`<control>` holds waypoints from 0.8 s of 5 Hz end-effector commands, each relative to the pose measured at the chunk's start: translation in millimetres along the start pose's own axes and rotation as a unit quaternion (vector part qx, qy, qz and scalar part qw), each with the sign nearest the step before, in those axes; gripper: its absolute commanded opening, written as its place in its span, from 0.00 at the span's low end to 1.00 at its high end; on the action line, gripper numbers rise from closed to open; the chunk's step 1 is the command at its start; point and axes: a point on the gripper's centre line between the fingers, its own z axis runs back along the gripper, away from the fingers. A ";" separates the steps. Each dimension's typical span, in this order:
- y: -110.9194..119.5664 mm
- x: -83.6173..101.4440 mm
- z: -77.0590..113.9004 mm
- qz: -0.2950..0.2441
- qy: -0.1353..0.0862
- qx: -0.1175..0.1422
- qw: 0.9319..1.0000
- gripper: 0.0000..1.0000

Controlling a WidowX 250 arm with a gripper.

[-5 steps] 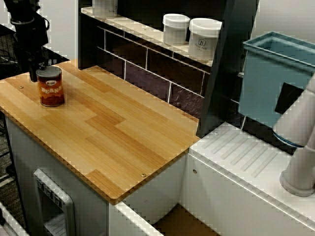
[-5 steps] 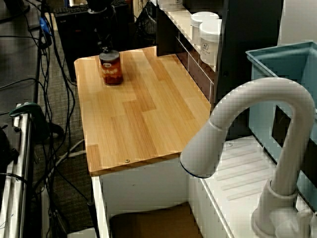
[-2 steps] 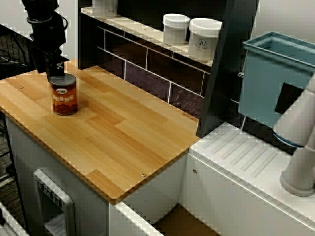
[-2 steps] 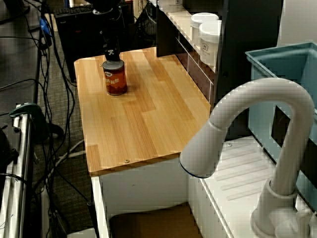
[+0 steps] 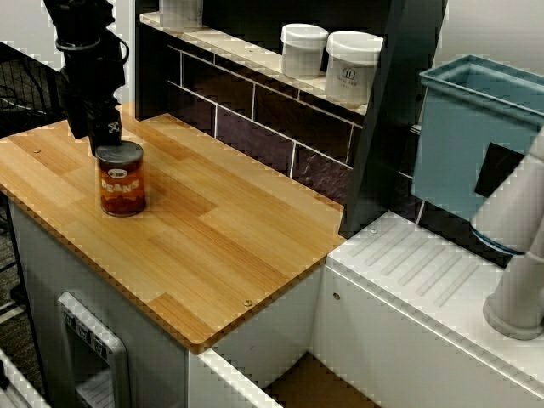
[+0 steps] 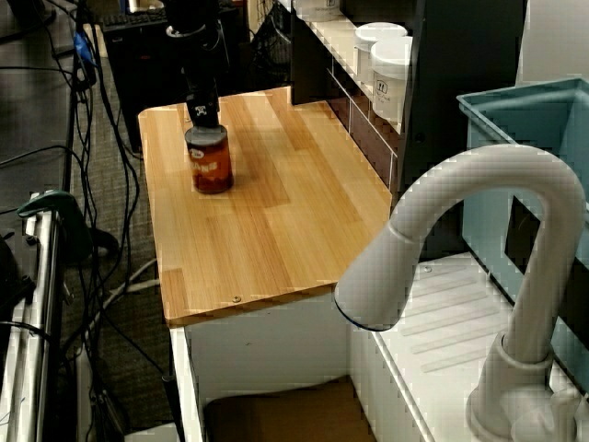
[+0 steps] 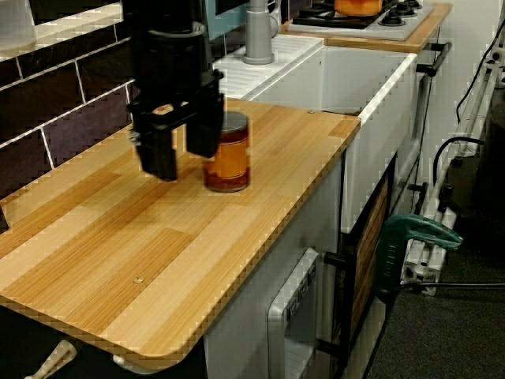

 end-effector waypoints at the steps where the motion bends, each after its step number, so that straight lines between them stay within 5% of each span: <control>1: -40.1 -1.8 16.6 0.005 -0.012 0.016 1.000 1.00; 4: -89.1 -1.9 14.4 0.005 -0.031 0.021 0.999 1.00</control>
